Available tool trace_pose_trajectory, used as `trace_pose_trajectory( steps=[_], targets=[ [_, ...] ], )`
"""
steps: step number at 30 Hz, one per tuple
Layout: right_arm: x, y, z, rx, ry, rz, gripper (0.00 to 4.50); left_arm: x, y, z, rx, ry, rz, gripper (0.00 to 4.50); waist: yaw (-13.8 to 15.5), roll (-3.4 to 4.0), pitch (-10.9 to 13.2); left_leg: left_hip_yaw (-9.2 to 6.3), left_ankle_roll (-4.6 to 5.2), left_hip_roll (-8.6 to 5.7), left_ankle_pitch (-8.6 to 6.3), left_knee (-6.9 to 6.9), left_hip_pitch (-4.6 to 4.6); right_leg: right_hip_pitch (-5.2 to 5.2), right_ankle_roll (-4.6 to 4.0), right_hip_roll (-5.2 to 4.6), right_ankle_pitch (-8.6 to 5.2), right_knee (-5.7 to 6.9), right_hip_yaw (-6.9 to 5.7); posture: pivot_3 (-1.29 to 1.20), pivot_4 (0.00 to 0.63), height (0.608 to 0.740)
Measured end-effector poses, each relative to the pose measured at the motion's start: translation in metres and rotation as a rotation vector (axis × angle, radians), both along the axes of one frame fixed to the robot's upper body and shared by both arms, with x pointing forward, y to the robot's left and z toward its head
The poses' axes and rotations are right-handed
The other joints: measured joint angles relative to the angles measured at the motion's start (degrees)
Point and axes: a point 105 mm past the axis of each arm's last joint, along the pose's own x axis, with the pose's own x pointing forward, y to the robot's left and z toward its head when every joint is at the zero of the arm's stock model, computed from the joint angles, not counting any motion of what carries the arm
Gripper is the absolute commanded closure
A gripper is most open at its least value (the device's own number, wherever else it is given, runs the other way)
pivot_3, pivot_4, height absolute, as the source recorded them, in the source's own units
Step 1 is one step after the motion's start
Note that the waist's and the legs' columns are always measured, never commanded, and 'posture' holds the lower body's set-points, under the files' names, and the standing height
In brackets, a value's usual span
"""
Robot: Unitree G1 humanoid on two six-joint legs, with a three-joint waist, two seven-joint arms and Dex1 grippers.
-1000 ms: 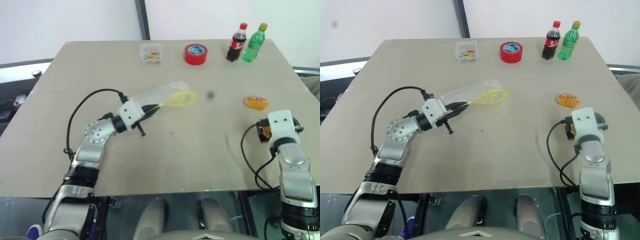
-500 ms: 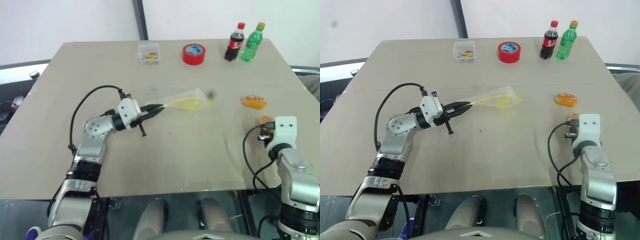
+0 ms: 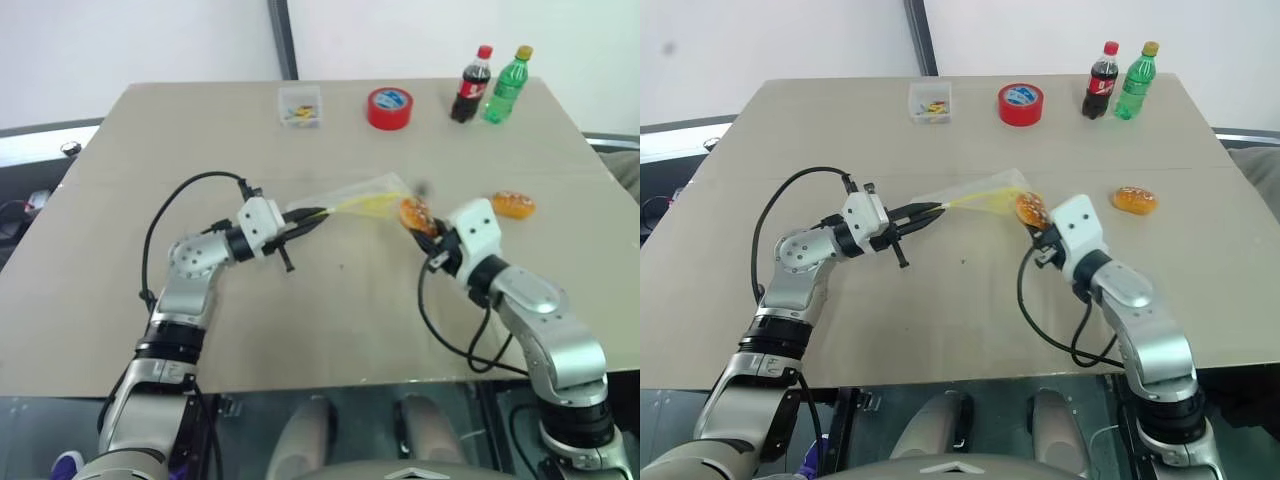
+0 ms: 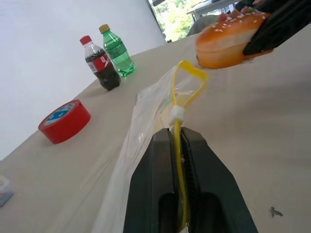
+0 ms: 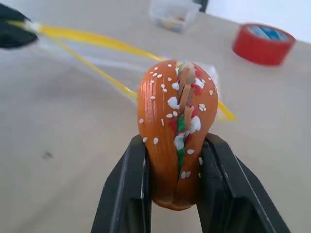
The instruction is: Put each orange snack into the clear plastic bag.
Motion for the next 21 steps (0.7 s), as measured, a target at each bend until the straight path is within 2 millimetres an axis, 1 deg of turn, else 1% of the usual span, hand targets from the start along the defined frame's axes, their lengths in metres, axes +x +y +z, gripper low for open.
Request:
trace_pose_trajectory(
  steps=[3, 7, 11, 14, 17, 20, 21],
  targets=[
    [0.004, 0.009, -0.004, -0.009, 0.021, 0.024, 3.36, -0.003, -0.002, 0.001, 0.002, -0.009, -0.01, 4.5, 0.0, 0.0, 0.0, -0.03, 0.0, 0.0, 0.0, 0.0, -0.01, 0.0, 0.0, -0.01, 0.0, -0.02, -0.01, 0.0, 0.15, 0.74],
    [0.005, 0.011, -0.015, -0.069, 0.059, 0.057, 3.36, -0.007, -0.003, 0.001, 0.004, -0.018, -0.018, 4.5, 0.0, 0.0, 0.0, -0.03, 0.0, 0.0, 0.0, -0.01, -0.02, 0.0, 0.0, -0.01, 0.0, -0.03, -0.02, 0.0, 0.15, 0.74],
    [0.005, 0.013, -0.022, -0.125, 0.079, 0.086, 3.36, -0.011, -0.004, -0.002, 0.005, -0.017, -0.023, 4.5, -0.1, 0.0, 0.0, -0.02, 0.0, 0.0, 0.0, -0.01, -0.01, 0.0, 0.0, 0.0, 0.0, -0.01, -0.02, 0.0, 0.15, 0.74],
    [0.005, 0.015, -0.021, -0.137, 0.071, 0.105, 3.36, -0.013, -0.005, -0.002, 0.004, -0.021, -0.025, 4.5, -0.1, 0.0, 0.0, -0.03, 0.0, 0.0, 0.0, -0.01, -0.01, 0.0, 0.0, 0.0, 0.0, -0.01, -0.03, 0.0, 0.15, 0.74],
    [0.005, 0.02, -0.016, -0.133, 0.056, 0.126, 3.36, -0.015, -0.004, -0.006, 0.004, -0.011, -0.025, 4.5, -0.1, 0.0, 0.0, -0.03, 0.0, 0.0, 0.0, -0.01, -0.01, 0.0, 0.0, 0.0, 0.0, -0.02, -0.03, 0.0, 0.15, 0.74],
    [0.008, 0.026, -0.015, -0.11, 0.067, 0.152, 3.36, -0.024, -0.008, -0.013, 0.017, 0.005, -0.059, 4.5, -0.1, 0.0, 0.0, -0.03, 0.0, 0.02, 0.0, -0.01, -0.01, 0.0, 0.0, 0.0, 0.0, -0.02, -0.02, 0.0, 0.15, 0.74],
    [0.008, 0.027, -0.016, -0.106, 0.075, 0.163, 3.08, -0.027, -0.01, -0.014, 0.022, 0.009, -0.072, 4.5, -0.1, 0.0, 0.0, -0.03, 0.0, 0.04, 0.0, -0.01, -0.01, 0.0, 0.0, 0.0, 0.0, -0.03, -0.02, 0.0, 0.15, 0.74]
  ],
)
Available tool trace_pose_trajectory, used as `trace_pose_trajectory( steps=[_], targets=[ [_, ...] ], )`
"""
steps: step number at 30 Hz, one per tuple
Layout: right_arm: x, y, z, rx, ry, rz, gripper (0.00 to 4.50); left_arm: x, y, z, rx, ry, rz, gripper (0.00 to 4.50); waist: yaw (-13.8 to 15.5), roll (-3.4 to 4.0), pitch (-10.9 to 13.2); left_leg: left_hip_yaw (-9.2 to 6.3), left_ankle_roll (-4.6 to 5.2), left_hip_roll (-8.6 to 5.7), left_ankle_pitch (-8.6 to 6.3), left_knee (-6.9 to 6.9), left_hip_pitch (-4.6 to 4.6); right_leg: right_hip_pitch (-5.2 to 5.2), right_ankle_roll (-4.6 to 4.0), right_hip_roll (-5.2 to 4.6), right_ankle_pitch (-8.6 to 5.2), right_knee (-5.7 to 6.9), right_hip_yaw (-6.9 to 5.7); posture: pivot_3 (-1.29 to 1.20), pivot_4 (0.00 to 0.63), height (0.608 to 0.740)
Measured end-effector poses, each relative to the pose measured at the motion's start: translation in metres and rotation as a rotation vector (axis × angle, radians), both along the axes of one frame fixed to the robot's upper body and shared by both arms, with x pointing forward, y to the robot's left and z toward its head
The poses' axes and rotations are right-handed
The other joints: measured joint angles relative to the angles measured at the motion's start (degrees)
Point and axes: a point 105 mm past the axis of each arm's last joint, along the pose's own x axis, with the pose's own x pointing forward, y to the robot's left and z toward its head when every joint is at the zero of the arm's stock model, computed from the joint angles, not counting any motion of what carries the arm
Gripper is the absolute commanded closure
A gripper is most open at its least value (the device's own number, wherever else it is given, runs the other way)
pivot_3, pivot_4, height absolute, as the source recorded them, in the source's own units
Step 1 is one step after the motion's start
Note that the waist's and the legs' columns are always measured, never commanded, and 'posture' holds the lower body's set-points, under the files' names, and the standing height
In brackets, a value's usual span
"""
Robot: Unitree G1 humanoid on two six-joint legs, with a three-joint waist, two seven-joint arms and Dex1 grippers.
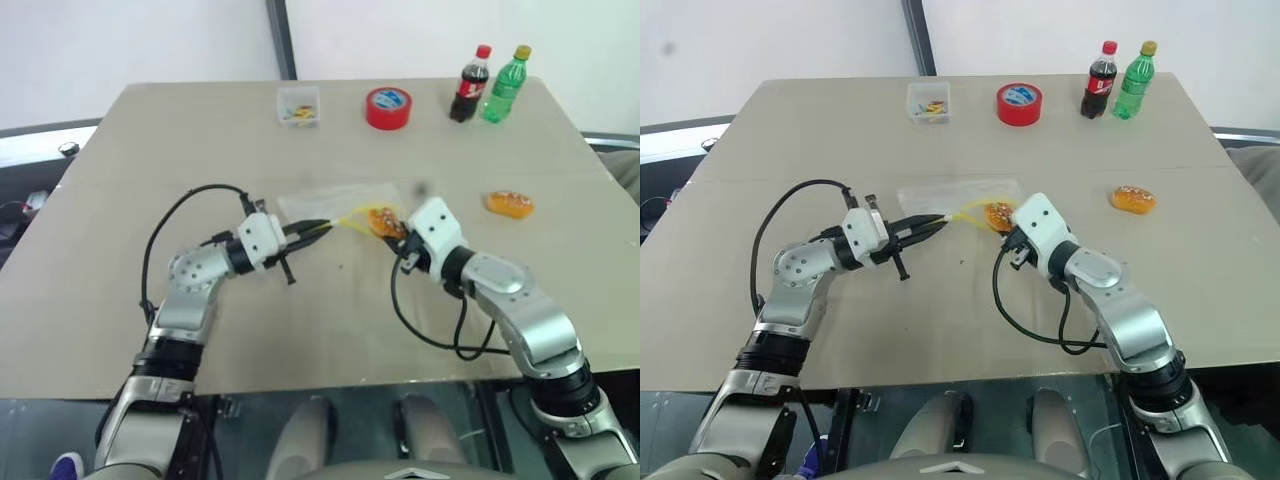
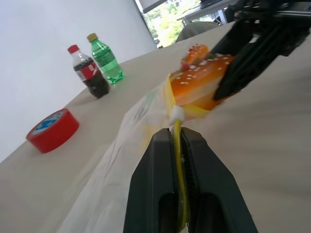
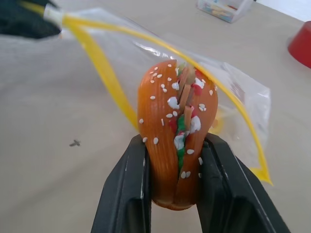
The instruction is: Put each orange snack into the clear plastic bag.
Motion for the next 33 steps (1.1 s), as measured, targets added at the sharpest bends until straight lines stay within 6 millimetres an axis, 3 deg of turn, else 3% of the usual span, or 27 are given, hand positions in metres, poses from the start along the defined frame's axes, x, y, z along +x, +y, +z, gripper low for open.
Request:
trace_pose_trajectory(
  steps=[7, 10, 20, 22, 25, 33],
  targets=[
    [0.015, 0.016, -0.01, -0.017, 0.007, 0.037, 0.24, -0.012, -0.01, -0.006, 0.003, 0.026, -0.057, 4.5, 0.0, 0.0, 0.0, 0.0, 0.0, 0.0, 0.0, 0.0, 0.0, 0.0, 0.0, -0.01, 0.0, 0.0, -0.01, 0.0, 0.15, 0.74],
    [0.016, 0.013, -0.01, -0.033, -0.014, 0.028, 0.24, -0.008, -0.008, -0.008, -0.014, 0.055, -0.024, 4.5, 0.1, 0.0, 0.0, -0.01, 0.0, -0.01, 0.0, 0.0, 0.0, 0.0, 0.0, -0.02, 0.0, 0.0, -0.01, 0.0, 0.15, 0.74],
    [-0.01, -0.033, -0.006, -0.086, -0.072, 0.052, 0.24, 0.008, 0.004, -0.002, -0.058, 0.09, 0.086, 4.5, 0.1, -0.01, 0.0, -0.02, 0.0, -0.01, 0.0, 0.0, -0.01, 0.03, 0.0, 0.0, 0.0, -0.04, -0.05, 0.0, 0.15, 0.74],
    [-0.007, -0.038, -0.007, -0.082, -0.075, 0.028, 0.24, 0.011, 0.005, -0.002, -0.061, 0.093, 0.094, 4.5, 0.1, -0.01, 0.0, -0.01, 0.0, -0.02, 0.0, 0.0, 0.0, 0.03, 0.0, 0.0, 0.0, -0.02, -0.04, 0.0, 0.15, 0.74],
    [0.008, -0.063, -0.013, -0.118, -0.091, -0.084, 0.24, 0.015, 0.004, 0.002, -0.073, 0.088, 0.099, 4.5, 0.2, -0.01, 0.0, 0.0, 0.0, -0.04, 0.0, 0.01, 0.0, 0.03, 0.0, -0.01, 0.0, -0.02, -0.03, 0.0, 0.15, 0.74],
    [0.02, -0.081, -0.012, -0.163, -0.14, -0.15, 0.11, 0.018, 0.008, 0.004, -0.086, 0.097, 0.12, 4.5, 0.1, -0.02, 0.0, 0.02, 0.0, -0.02, 0.0, -0.01, 0.0, 0.04, 0.0, -0.01, 0.0, -0.07, -0.01, 0.0, 0.15, 0.74]
  ],
)
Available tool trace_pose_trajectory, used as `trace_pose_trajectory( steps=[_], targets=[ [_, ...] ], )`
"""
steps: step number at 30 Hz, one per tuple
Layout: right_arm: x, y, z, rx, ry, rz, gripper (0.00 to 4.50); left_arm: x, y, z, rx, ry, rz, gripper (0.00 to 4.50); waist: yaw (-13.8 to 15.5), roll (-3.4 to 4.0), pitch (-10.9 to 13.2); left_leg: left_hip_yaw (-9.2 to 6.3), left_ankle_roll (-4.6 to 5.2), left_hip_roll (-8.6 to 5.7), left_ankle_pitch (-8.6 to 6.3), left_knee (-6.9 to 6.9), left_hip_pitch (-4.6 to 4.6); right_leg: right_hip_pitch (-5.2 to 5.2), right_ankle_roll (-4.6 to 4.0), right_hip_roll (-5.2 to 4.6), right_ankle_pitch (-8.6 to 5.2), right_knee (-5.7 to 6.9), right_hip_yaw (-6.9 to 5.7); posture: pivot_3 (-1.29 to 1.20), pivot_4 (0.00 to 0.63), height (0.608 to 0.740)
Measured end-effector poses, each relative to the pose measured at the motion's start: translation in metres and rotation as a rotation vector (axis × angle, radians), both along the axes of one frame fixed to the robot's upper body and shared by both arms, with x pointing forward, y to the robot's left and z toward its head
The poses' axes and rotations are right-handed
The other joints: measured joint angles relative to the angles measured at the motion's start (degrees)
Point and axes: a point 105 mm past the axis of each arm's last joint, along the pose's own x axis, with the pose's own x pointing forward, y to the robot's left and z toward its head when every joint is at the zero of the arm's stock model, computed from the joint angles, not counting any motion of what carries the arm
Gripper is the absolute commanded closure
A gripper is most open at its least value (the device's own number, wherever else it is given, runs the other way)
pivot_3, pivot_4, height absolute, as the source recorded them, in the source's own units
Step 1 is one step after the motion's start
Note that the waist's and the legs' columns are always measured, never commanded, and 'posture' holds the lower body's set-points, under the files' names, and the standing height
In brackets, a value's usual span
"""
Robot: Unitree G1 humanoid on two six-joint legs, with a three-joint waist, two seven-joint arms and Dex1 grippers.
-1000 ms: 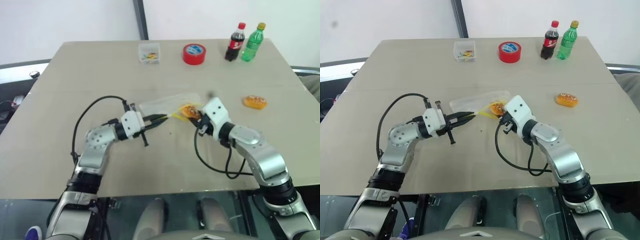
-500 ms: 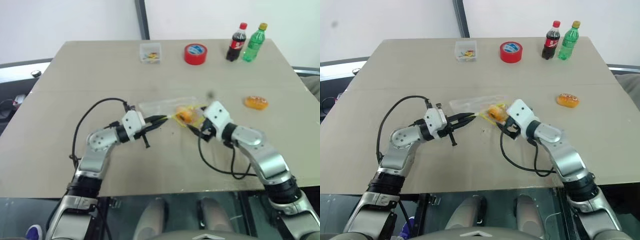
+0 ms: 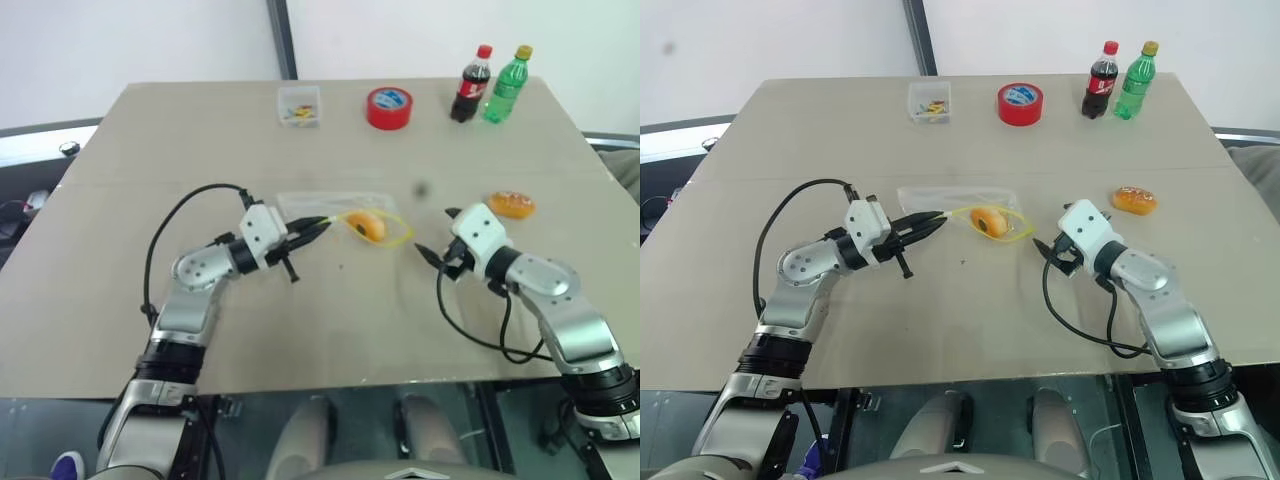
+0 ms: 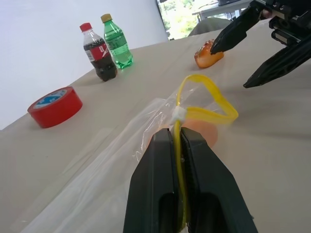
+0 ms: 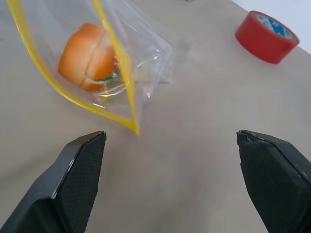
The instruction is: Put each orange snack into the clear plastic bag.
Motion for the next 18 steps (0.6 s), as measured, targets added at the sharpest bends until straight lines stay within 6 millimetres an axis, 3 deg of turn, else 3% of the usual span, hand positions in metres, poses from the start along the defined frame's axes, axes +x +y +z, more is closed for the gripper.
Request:
trace_pose_trajectory(
  steps=[5, 10, 13, 15, 18],
  targets=[
    [0.022, -0.029, 0.009, 0.046, -0.02, -0.139, 0.11, 0.005, 0.006, 0.004, -0.057, 0.029, 0.042, 4.5, 0.1, 0.0, 0.0, -0.02, 0.0, 0.0, 0.0, 0.0, 0.0, -0.01, 0.0, 0.0, 0.0, 0.03, 0.0, 0.0, 0.15, 0.74],
    [0.018, -0.028, 0.015, 0.012, -0.038, -0.067, 0.11, 0.006, 0.007, 0.005, -0.072, 0.039, 0.056, 4.5, 0.1, 0.0, 0.0, 0.01, 0.01, 0.01, 0.0, -0.01, -0.03, 0.0, 0.0, -0.01, 0.0, -0.06, 0.01, 0.0, 0.15, 0.74],
    [0.037, -0.057, 0.005, -0.141, -0.047, -0.194, 0.11, 0.006, 0.006, 0.007, -0.075, 0.037, 0.058, 4.5, 0.1, 0.0, 0.0, 0.07, 0.01, -0.04, 0.0, 0.01, 0.02, 0.01, 0.0, -0.02, 0.01, -0.02, 0.04, 0.0, 0.15, 0.74],
    [0.053, -0.077, 0.001, -0.107, -0.02, -0.317, 0.11, 0.006, 0.006, 0.006, -0.078, 0.038, 0.061, 4.5, 0.0, 0.0, 0.0, 0.08, 0.0, -0.03, 0.01, 0.01, 0.04, -0.01, -0.01, 0.0, 0.01, 0.04, 0.06, 0.0, 0.15, 0.74],
    [0.068, -0.092, 0.003, -0.086, -0.015, -0.396, 0.11, 0.005, 0.004, 0.008, -0.084, 0.029, 0.061, 4.5, -0.1, 0.01, 0.0, 0.11, 0.0, -0.01, 0.01, -0.03, 0.02, -0.06, -0.01, 0.01, 0.0, 0.06, 0.09, 0.0, 0.15, 0.74]
  ],
)
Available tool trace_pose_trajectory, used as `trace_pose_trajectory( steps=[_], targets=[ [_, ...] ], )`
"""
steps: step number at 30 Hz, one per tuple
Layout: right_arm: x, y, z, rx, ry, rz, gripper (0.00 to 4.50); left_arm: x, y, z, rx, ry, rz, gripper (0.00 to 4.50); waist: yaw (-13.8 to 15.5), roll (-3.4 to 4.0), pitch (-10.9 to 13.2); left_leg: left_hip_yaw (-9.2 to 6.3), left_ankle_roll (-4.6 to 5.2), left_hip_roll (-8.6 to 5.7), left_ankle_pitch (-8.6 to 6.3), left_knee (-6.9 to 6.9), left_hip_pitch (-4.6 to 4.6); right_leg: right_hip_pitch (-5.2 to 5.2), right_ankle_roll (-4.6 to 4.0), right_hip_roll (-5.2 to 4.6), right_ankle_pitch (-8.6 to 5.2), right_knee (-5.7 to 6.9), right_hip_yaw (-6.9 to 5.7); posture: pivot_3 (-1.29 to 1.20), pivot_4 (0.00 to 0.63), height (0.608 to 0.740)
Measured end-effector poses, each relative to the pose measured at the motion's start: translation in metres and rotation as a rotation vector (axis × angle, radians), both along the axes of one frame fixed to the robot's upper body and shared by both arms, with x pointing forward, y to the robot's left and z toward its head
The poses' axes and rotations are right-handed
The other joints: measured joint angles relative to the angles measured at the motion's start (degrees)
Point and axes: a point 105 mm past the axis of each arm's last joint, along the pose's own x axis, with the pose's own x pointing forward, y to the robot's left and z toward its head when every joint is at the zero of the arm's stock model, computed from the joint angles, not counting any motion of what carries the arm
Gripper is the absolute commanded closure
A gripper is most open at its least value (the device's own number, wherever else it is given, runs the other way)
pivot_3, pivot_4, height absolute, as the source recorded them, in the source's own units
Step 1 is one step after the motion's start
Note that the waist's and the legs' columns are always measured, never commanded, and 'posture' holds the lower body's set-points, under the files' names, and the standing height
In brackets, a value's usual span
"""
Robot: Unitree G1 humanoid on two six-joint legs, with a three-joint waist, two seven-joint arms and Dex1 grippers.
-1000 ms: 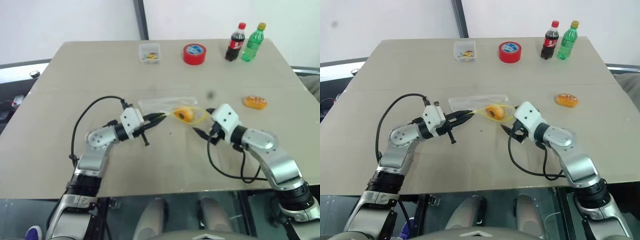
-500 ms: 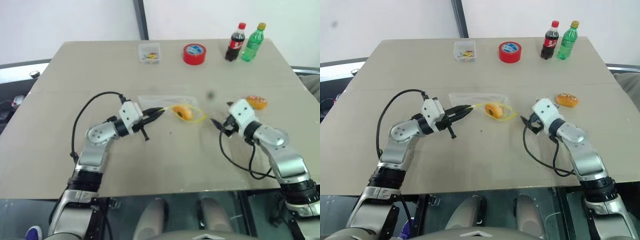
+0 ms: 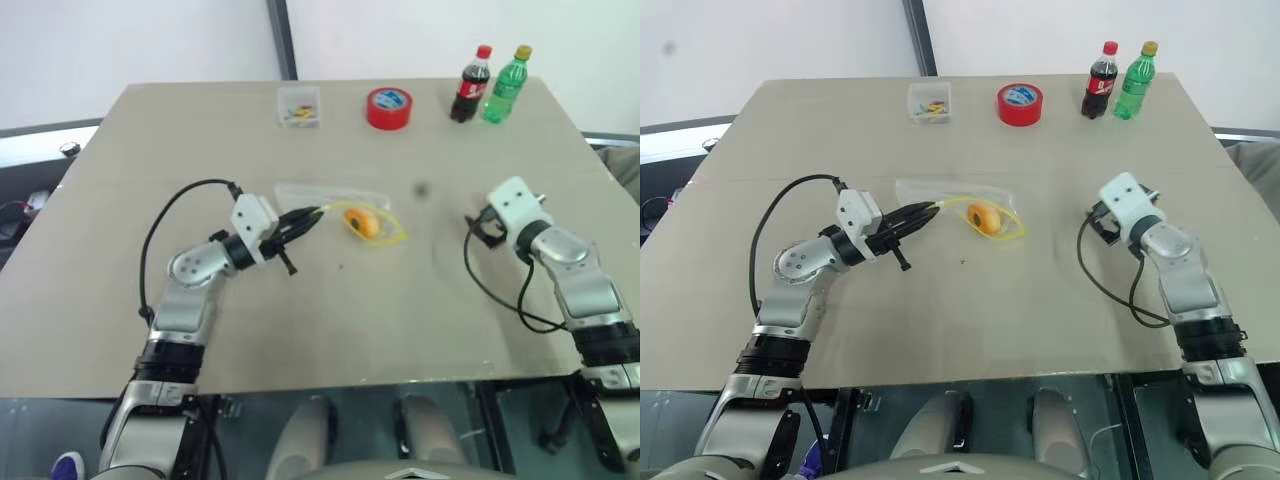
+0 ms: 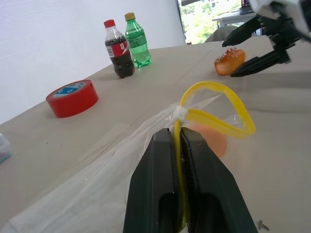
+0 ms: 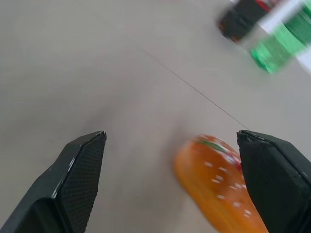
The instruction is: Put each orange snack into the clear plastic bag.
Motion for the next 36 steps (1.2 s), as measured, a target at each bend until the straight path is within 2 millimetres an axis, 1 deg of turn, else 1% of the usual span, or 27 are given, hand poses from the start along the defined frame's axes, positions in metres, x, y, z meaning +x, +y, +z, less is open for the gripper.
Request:
trace_pose_trajectory(
  steps=[2, 6, 11, 14, 15, 16, 19, 21, 24, 25, 26, 27, 28, 29, 30, 31, 33, 35, 36],
  targets=[
    [0.006, -0.008, -0.001, 0.001, 0.016, -0.017, 0.11, -0.003, -0.001, 0.002, -0.001, -0.015, 0.001, 4.5, 0.0, 0.0, 0.0, 0.02, 0.0, 0.03, 0.0, -0.01, -0.04, 0.01, 0.0, -0.01, 0.0, -0.12, 0.02, 0.0, 0.15, 0.74],
    [0.011, -0.02, -0.012, 0.027, 0.072, -0.05, 0.11, -0.007, 0.0, -0.003, 0.001, -0.005, 0.012, 4.5, 0.0, 0.0, 0.0, 0.05, 0.02, 0.03, -0.01, -0.01, -0.08, 0.01, 0.0, -0.03, 0.0, -0.19, 0.04, 0.0, 0.15, 0.74],
    [0.017, -0.041, -0.007, 0.071, 0.102, -0.096, 0.11, -0.009, 0.0, -0.003, 0.006, -0.015, 0.022, 4.5, 0.1, 0.0, 0.0, 0.04, 0.02, 0.03, -0.01, -0.01, -0.07, 0.03, 0.0, -0.03, 0.0, -0.18, 0.01, 0.0, 0.15, 0.74],
    [0.018, -0.053, -0.014, 0.08, 0.138, -0.117, 0.11, -0.01, 0.0, -0.003, 0.006, -0.017, 0.029, 4.5, 0.0, 0.0, 0.0, 0.06, 0.02, 0.02, -0.01, -0.01, -0.07, 0.03, 0.0, -0.02, 0.0, -0.19, 0.03, 0.0, 0.15, 0.74],
    [0.019, -0.053, -0.014, 0.086, 0.14, -0.116, 0.63, -0.01, 0.0, -0.003, 0.005, -0.017, 0.031, 4.5, 0.0, 0.0, 0.0, 0.07, 0.02, 0.02, -0.01, -0.01, -0.06, 0.03, 0.0, -0.02, 0.0, -0.19, 0.04, 0.0, 0.15, 0.74],
    [0.019, -0.054, -0.014, 0.088, 0.144, -0.114, 0.93, -0.01, 0.0, -0.003, 0.006, -0.018, 0.031, 4.5, 0.0, 0.0, 0.0, 0.08, 0.02, 0.02, -0.01, -0.01, -0.06, 0.03, 0.0, -0.02, 0.0, -0.18, 0.05, 0.0, 0.15, 0.74],
    [0.019, -0.055, -0.017, 0.085, 0.146, -0.106, 2.27, -0.011, 0.0, -0.003, 0.004, -0.019, 0.036, 4.5, 0.0, 0.01, 0.0, 0.09, 0.02, 0.05, -0.01, -0.01, -0.05, 0.03, 0.0, -0.01, 0.0, -0.18, 0.06, 0.0, 0.15, 0.74],
    [0.019, -0.055, -0.016, 0.082, 0.138, -0.102, 3.03, -0.01, 0.001, -0.003, 0.002, -0.016, 0.041, 4.5, 0.0, 0.0, 0.0, 0.09, 0.02, 0.06, -0.01, -0.01, -0.05, 0.03, 0.0, -0.02, 0.0, -0.18, 0.06, 0.0, 0.15, 0.74],
    [0.017, -0.046, -0.009, 0.087, 0.099, -0.049, 3.03, -0.01, 0.001, -0.003, -0.001, -0.012, 0.049, 4.5, 0.0, 0.01, 0.0, 0.08, 0.02, 0.11, -0.01, -0.02, -0.06, 0.02, 0.0, -0.01, 0.0, -0.17, 0.07, 0.0, 0.15, 0.74],
    [0.016, -0.042, -0.006, 0.091, 0.088, -0.023, 3.03, -0.01, 0.001, -0.003, -0.001, -0.011, 0.05, 4.5, 0.0, 0.01, 0.0, 0.08, 0.02, 0.13, -0.01, -0.02, -0.06, 0.02, 0.0, -0.01, 0.0, -0.17, 0.06, 0.0, 0.15, 0.74],
    [0.009, -0.031, -0.001, 0.106, 0.066, 0.041, 3.03, -0.01, 0.001, -0.003, -0.002, -0.01, 0.052, 4.5, 0.0, 0.01, 0.0, 0.06, 0.02, 0.18, -0.02, -0.02, -0.08, 0.02, 0.01, 0.0, 0.0, -0.18, 0.04, 0.0, 0.15, 0.74],
    [0.0, -0.016, 0.005, 0.132, 0.05, 0.117, 3.03, -0.01, 0.002, -0.003, -0.002, -0.009, 0.056, 4.5, 0.1, 0.01, 0.0, 0.04, 0.03, 0.21, -0.02, -0.03, -0.12, 0.01, 0.01, 0.0, 0.0, -0.2, 0.02, 0.0, 0.15, 0.74],
    [-0.006, -0.006, 0.006, 0.148, 0.052, 0.165, 3.03, -0.01, 0.002, -0.003, -0.003, -0.009, 0.057, 4.5, 0.1, 0.02, 0.0, 0.02, 0.03, 0.22, -0.02, -0.04, -0.14, -0.01, 0.01, 0.0, 0.0, -0.2, 0.01, 0.0, 0.15, 0.74],
    [-0.019, 0.013, 0.01, 0.169, 0.055, 0.249, 3.03, -0.01, 0.003, -0.002, -0.004, -0.009, 0.06, 4.5, 0.2, 0.02, 0.0, 0.01, 0.03, 0.23, -0.02, -0.03, -0.16, -0.01, 0.01, 0.01, 0.0, -0.21, 0.0, 0.0, 0.15, 0.74],
    [-0.036, 0.038, 0.014, 0.178, 0.066, 0.353, 3.03, -0.01, 0.003, -0.001, -0.004, -0.01, 0.059, 4.5, 0.2, 0.02, 0.0, 0.01, 0.03, 0.24, -0.02, -0.03, -0.16, -0.01, 0.01, 0.0, 0.0, -0.21, 0.01, 0.0, 0.15, 0.74],
    [-0.046, 0.053, 0.015, 0.177, 0.072, 0.416, 3.03, -0.01, 0.003, -0.001, -0.004, -0.011, 0.061, 4.5, 0.1, 0.02, 0.0, 0.01, 0.03, 0.24, -0.02, -0.01, -0.14, 0.0, 0.01, 0.0, 0.0, -0.22, 0.01, 0.0, 0.15, 0.74],
    [-0.075, 0.096, 0.017, 0.182, 0.096, 0.564, 3.03, -0.009, 0.003, 0.0, -0.004, -0.012, 0.062, 4.5, 0.0, 0.01, 0.0, 0.01, 0.03, 0.25, -0.02, -0.01, -0.1, 0.02, 0.01, 0.01, 0.0, -0.2, 0.01, 0.0, 0.15, 0.74],
    [-0.095, 0.138, 0.018, 0.222, 0.117, 0.667, 3.03, -0.009, 0.002, 0.001, -0.004, -0.017, 0.054, 4.5, 0.0, 0.01, 0.0, 0.0, 0.03, 0.24, -0.02, 0.01, -0.05, 0.02, 0.01, 0.01, 0.0, -0.1, 0.01, 0.0, 0.15, 0.74],
    [-0.1, 0.148, 0.019, 0.232, 0.123, 0.685, 3.03, -0.009, 0.001, 0.002, -0.004, -0.019, 0.051, 4.5, 0.1, 0.01, 0.0, -0.03, 0.03, 0.22, -0.02, 0.03, -0.04, 0.03, 0.01, 0.01, 0.0, -0.08, -0.03, 0.0, 0.15, 0.74]
  ],
)
